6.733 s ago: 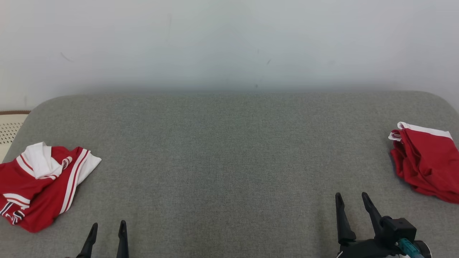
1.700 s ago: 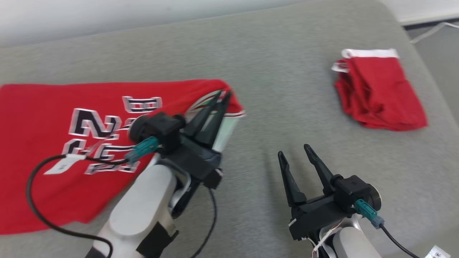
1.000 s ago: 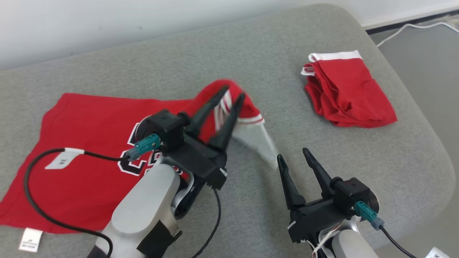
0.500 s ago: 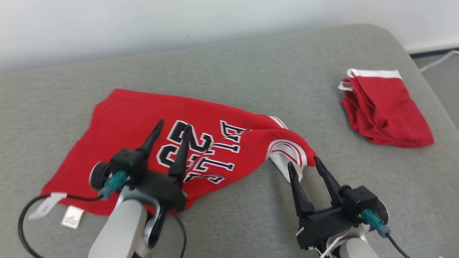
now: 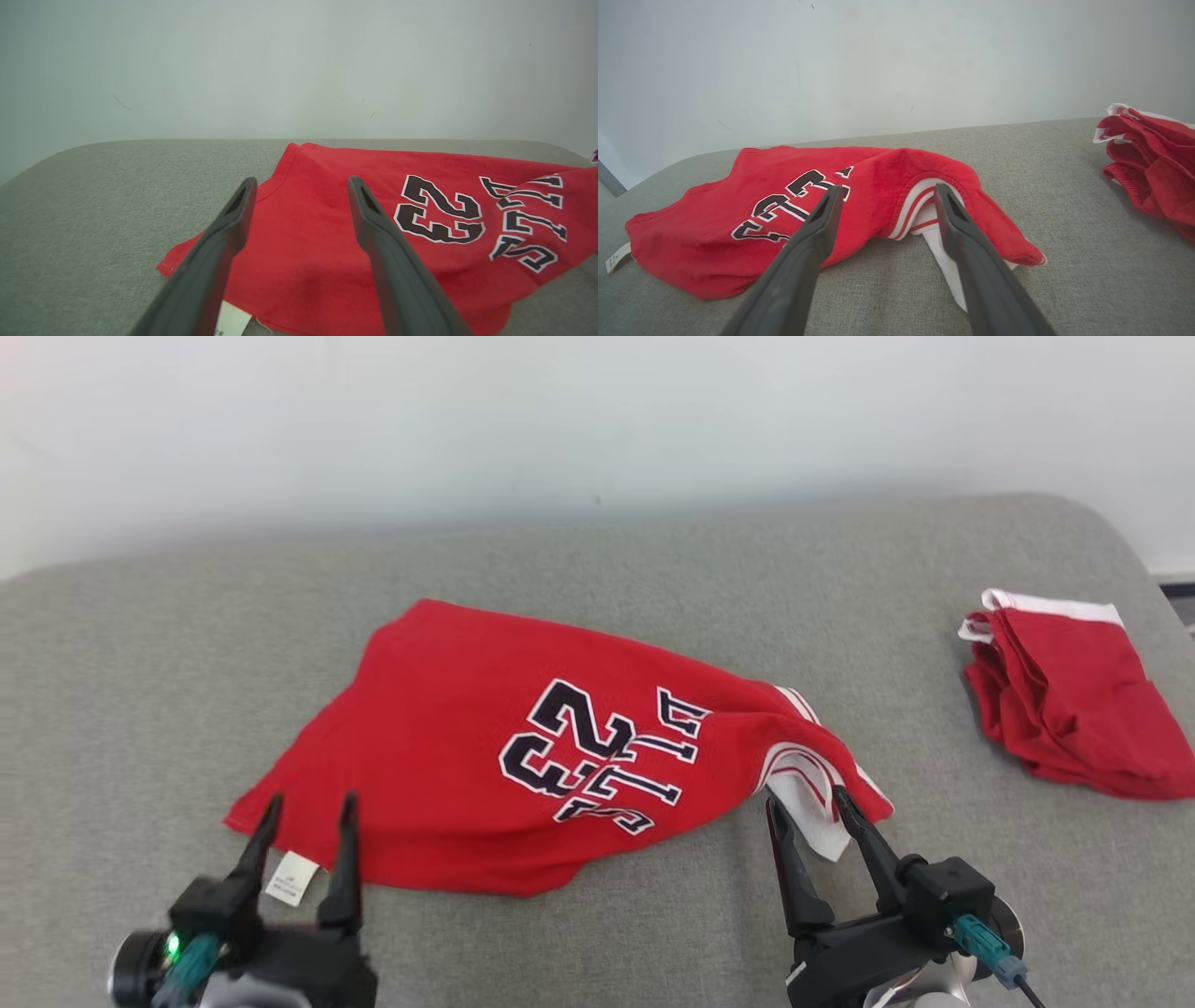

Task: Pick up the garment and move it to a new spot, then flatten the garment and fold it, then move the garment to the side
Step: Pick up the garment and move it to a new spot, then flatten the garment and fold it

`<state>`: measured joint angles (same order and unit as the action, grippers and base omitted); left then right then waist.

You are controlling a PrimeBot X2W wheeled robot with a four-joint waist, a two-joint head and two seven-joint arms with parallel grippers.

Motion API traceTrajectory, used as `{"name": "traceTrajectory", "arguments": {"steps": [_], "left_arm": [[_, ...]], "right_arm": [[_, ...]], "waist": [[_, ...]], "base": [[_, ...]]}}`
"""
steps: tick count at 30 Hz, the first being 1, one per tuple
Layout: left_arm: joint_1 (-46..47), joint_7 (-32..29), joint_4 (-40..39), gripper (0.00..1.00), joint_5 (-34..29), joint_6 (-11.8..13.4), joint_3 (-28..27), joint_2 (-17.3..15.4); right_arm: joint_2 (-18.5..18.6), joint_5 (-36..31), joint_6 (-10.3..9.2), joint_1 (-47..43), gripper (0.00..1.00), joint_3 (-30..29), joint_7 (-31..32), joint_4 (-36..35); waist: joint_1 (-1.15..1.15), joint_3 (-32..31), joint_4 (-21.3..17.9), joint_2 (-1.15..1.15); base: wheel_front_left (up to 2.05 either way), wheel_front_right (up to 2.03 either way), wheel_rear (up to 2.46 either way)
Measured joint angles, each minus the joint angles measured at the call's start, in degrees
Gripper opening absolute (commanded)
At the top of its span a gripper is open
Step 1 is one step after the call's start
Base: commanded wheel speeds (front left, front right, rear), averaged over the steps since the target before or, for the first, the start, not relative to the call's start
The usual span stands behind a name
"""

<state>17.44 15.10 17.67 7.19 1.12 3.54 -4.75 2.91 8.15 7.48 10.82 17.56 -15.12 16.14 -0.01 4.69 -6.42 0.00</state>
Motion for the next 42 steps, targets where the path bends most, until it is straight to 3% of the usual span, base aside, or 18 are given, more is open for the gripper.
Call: {"name": "traceTrajectory", "arguments": {"steps": [10, 18, 32, 42], "left_arm": [[-10.2, 0.0, -6.23, 1.0, -2.35, 0.46, -7.88, 0.2], [-14.85, 0.0, -7.91, 1.0, -2.87, 0.25, -10.31, 1.07], [-17.48, 0.0, -8.54, 1.0, -2.79, 0.0, -10.8, 1.77], [-16.06, 0.0, -9.01, 1.0, -2.12, -0.46, -6.68, 1.85]], "right_arm": [[0.01, -0.12, 0.0, -2.41, 1.0, -1.9, 0.0, -0.27], [0.01, -0.64, 0.0, -4.47, 1.0, -2.98, 0.0, -0.36], [0.02, -1.4, 0.0, -5.96, 1.0, -3.89, 0.0, 0.13], [0.63, -1.78, 0.0, -2.4, 1.0, 0.97, 0.0, 4.36]], "waist": [[0.0, -3.24, 1.83, 0.0], [0.01, -4.66, 2.07, 0.0], [0.01, -4.51, 2.62, 0.0], [0.01, -2.85, 5.76, 0.0]], "base": [[0.0, 0.0, 0.0], [0.0, 0.0, 0.0], [0.0, 0.0, 0.0], [0.0, 0.0, 0.0]]}}
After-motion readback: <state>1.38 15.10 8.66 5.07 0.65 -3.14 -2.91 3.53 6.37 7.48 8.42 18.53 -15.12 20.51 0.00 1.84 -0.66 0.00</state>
